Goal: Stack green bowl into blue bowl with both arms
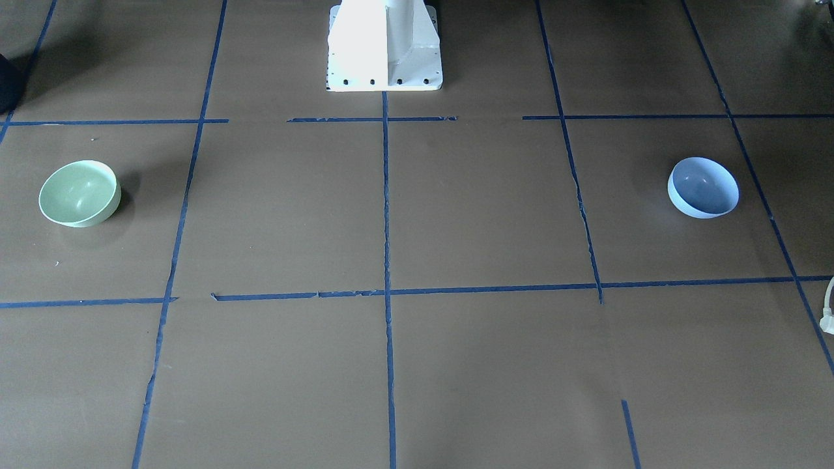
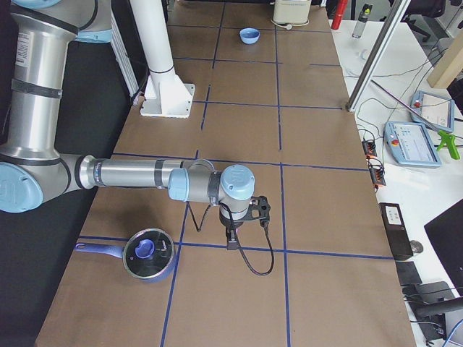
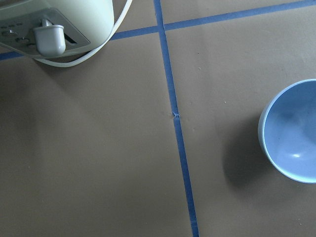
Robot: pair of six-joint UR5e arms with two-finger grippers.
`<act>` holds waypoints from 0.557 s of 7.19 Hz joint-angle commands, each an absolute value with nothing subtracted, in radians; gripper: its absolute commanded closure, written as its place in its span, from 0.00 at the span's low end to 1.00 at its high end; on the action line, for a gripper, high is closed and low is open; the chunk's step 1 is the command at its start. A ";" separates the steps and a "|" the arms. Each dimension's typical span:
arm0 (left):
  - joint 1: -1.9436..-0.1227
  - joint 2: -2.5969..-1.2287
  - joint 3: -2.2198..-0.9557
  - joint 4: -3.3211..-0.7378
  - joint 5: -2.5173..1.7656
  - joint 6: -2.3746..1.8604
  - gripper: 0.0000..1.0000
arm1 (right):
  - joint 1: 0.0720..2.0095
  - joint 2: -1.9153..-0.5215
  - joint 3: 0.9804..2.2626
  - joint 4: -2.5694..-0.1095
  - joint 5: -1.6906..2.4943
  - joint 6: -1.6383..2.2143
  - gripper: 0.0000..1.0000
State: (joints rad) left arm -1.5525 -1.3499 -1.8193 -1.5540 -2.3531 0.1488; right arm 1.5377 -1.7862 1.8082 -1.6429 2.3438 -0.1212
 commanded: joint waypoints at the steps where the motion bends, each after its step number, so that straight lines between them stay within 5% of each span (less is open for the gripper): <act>1: -1.552 -1.348 -1.819 -1.554 -2.356 0.150 0.00 | 1.537 -1.783 1.810 -1.643 2.344 -0.121 0.00; 4: -1.543 -1.377 -1.809 -1.571 -2.355 0.143 0.00 | 1.537 -1.781 1.815 -1.643 2.344 -0.120 0.00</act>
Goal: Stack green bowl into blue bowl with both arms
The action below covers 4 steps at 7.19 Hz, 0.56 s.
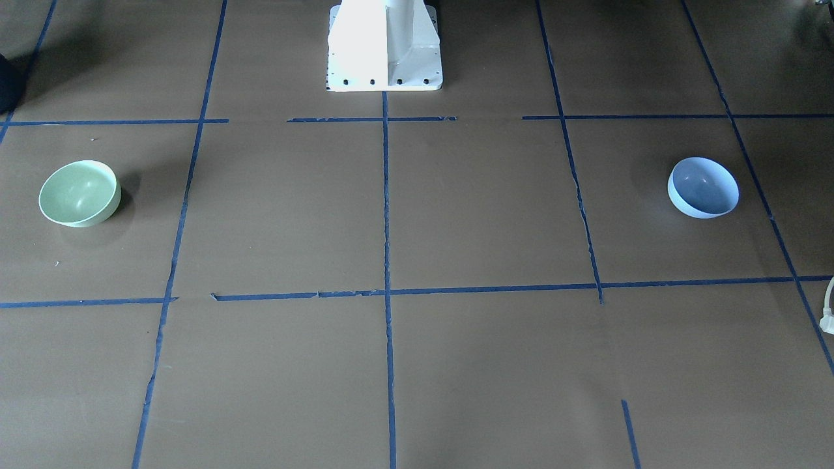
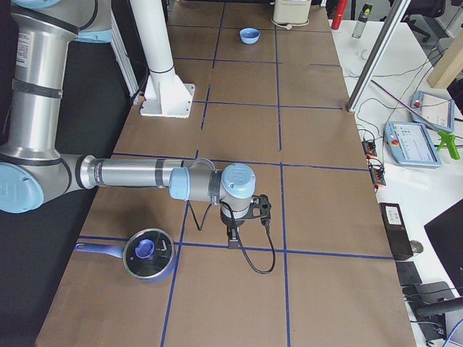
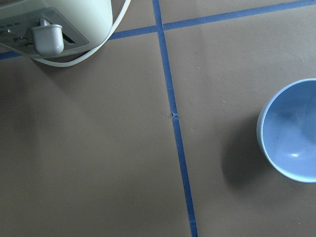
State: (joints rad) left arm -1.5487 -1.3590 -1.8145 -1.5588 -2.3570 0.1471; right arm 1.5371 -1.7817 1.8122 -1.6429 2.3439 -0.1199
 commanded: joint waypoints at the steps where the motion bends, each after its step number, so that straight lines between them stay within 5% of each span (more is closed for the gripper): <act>1: -1.543 -1.402 -1.804 -1.618 -2.352 0.141 0.00 | 1.537 -1.779 1.816 -1.643 2.344 -0.120 0.00; 4: -1.543 -1.437 -1.778 -1.660 -2.361 0.146 0.00 | 1.537 -1.776 1.816 -1.643 2.344 -0.120 0.00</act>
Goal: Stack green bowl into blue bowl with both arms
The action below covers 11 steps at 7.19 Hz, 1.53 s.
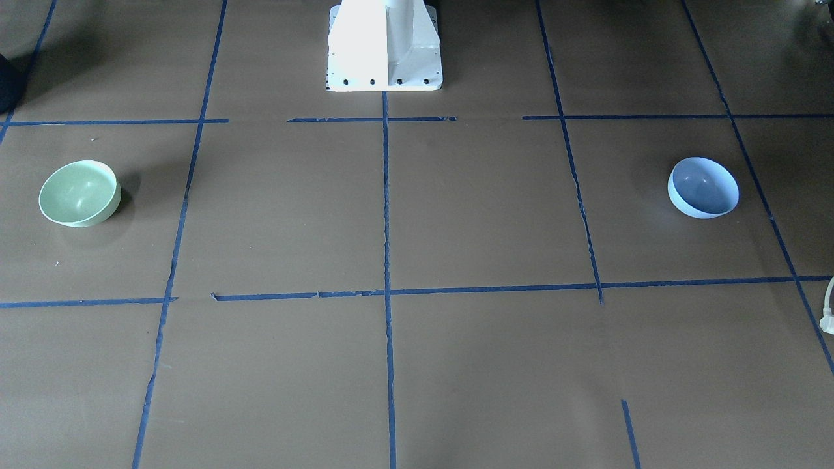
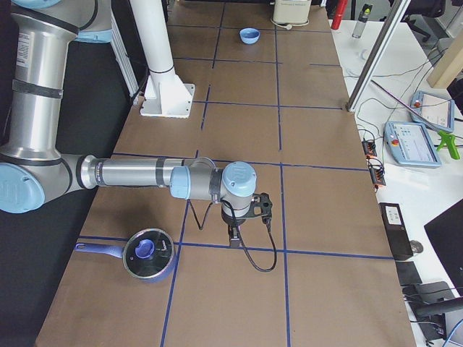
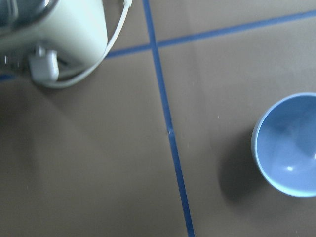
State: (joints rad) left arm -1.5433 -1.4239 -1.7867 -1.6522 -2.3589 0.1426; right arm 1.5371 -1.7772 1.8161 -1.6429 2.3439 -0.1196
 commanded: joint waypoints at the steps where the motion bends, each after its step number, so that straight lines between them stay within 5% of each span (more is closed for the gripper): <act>1: -1.496 -1.439 -1.769 -1.696 -2.364 0.141 0.00 | 1.537 -1.776 1.816 -1.643 2.344 -0.120 0.00; 4: -1.292 -1.437 -1.692 -1.953 -2.359 -0.299 0.00 | 1.526 -1.776 1.816 -1.643 2.344 -0.120 0.00; 7: -1.158 -1.439 -1.420 -2.421 -2.352 -0.520 0.00 | 1.525 -1.776 1.813 -1.643 2.344 -0.120 0.00; 9: -1.105 -1.478 -1.414 -2.430 -2.350 -0.648 0.00 | 1.525 -1.776 1.813 -1.643 2.344 -0.120 0.00; 10: -1.091 -1.502 -1.416 -2.433 -2.352 -0.697 0.36 | 1.525 -1.776 1.813 -1.643 2.344 -0.120 0.00; 11: -1.089 -1.514 -1.416 -2.431 -2.350 -0.712 0.89 | 1.525 -1.776 1.813 -1.643 2.344 -0.120 0.00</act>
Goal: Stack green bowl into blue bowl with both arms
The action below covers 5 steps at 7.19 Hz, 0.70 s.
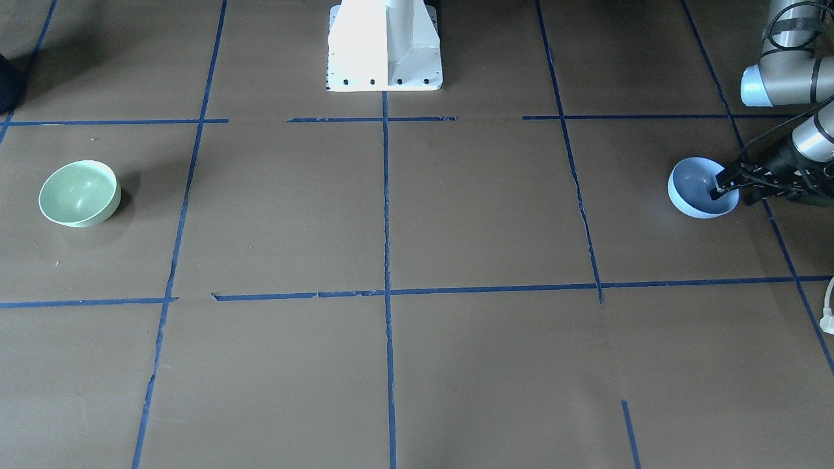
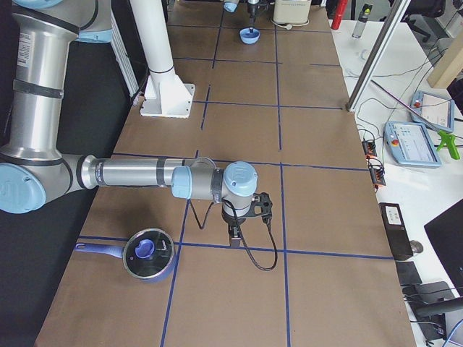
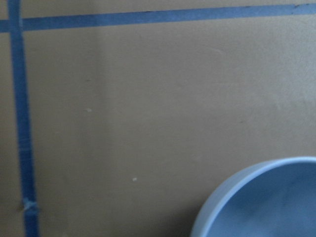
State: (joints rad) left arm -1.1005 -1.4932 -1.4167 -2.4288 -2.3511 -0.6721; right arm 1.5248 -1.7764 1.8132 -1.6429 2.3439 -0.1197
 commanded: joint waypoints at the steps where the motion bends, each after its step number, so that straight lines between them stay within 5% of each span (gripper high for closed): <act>1: -1.091 -1.514 -1.417 -2.433 -2.358 -0.713 0.95 | 1.525 -1.776 1.812 -1.643 2.342 -0.120 0.00; 5: -1.091 -1.625 -1.573 -2.367 -2.402 -0.927 0.96 | 1.525 -1.776 1.815 -1.643 2.344 -0.120 0.00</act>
State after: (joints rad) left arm -1.0903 -1.5636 -1.5138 -2.3984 -2.3941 -0.8021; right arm 1.5248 -1.7763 1.8138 -1.6429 2.3439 -0.1196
